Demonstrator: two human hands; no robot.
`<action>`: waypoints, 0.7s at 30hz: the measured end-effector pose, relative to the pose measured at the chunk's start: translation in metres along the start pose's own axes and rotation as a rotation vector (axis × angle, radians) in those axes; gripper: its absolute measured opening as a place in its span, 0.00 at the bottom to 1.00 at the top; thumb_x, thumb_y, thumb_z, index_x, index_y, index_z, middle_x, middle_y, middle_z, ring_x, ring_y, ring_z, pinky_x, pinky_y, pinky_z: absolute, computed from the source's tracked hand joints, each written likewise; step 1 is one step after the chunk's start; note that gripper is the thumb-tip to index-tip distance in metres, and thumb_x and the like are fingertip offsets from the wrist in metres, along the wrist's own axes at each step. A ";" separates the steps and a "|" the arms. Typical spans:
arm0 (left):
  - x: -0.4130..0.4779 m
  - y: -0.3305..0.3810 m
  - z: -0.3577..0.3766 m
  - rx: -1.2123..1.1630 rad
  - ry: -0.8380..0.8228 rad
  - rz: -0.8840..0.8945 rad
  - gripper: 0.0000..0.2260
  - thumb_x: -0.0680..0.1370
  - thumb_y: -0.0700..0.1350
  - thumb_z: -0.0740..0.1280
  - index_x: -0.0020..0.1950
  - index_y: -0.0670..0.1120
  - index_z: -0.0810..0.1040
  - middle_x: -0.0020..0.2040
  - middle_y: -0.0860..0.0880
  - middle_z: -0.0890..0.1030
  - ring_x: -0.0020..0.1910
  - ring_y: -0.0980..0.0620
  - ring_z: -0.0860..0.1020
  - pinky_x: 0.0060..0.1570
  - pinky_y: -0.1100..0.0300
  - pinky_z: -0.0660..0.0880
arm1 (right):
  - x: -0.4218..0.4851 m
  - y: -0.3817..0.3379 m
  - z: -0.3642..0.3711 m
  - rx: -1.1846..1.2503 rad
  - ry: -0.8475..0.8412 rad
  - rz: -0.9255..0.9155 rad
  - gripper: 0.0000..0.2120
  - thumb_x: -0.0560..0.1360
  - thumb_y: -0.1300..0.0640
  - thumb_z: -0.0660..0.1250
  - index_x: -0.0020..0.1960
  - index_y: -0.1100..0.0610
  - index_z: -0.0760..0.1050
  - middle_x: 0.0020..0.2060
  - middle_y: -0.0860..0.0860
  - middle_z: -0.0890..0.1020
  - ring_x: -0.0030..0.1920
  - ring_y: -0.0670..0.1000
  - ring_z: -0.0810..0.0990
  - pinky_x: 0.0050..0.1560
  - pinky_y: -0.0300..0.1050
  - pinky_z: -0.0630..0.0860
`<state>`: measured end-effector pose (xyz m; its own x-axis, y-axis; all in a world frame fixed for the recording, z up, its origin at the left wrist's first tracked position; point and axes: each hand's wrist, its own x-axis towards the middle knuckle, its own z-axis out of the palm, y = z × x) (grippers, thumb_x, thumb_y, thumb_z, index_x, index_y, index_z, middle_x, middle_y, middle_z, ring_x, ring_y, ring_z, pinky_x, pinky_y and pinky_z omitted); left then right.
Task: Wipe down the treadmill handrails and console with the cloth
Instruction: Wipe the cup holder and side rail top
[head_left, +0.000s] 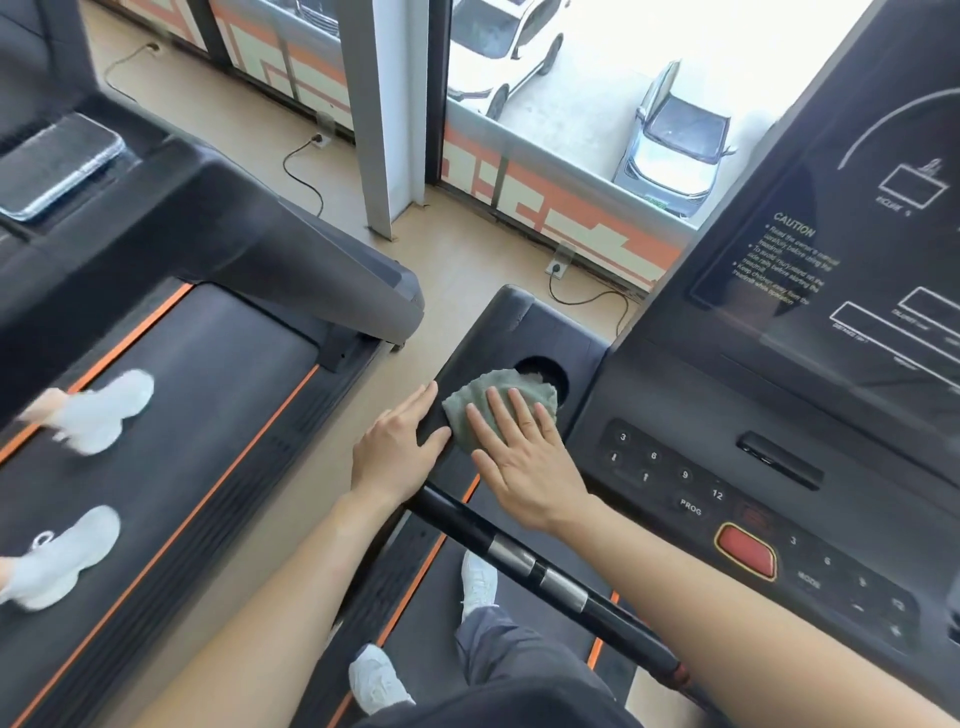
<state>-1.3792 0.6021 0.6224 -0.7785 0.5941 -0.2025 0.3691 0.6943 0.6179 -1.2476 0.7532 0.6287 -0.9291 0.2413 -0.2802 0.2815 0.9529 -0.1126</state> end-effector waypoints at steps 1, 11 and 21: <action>0.000 -0.001 -0.001 -0.013 -0.003 0.002 0.28 0.80 0.56 0.68 0.79 0.61 0.65 0.78 0.62 0.67 0.75 0.53 0.69 0.67 0.52 0.71 | 0.007 -0.001 -0.001 0.006 0.009 -0.009 0.29 0.82 0.38 0.36 0.81 0.43 0.38 0.81 0.48 0.41 0.80 0.53 0.34 0.79 0.57 0.38; -0.004 -0.005 0.005 -0.106 0.072 -0.020 0.28 0.77 0.52 0.73 0.76 0.54 0.72 0.74 0.56 0.74 0.72 0.52 0.73 0.69 0.52 0.73 | 0.095 0.011 -0.030 0.070 0.017 0.021 0.25 0.83 0.37 0.42 0.79 0.35 0.52 0.82 0.49 0.44 0.80 0.56 0.35 0.77 0.63 0.36; -0.004 -0.008 0.005 -0.119 0.068 -0.050 0.27 0.77 0.54 0.73 0.76 0.58 0.71 0.74 0.60 0.73 0.72 0.54 0.73 0.69 0.53 0.72 | 0.124 0.067 -0.057 0.087 -0.004 0.179 0.28 0.81 0.33 0.40 0.79 0.36 0.47 0.82 0.50 0.42 0.80 0.56 0.36 0.78 0.61 0.36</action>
<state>-1.3766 0.5961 0.6141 -0.8288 0.5280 -0.1855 0.2693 0.6669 0.6948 -1.3579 0.8572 0.6406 -0.8614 0.4048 -0.3069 0.4620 0.8754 -0.1421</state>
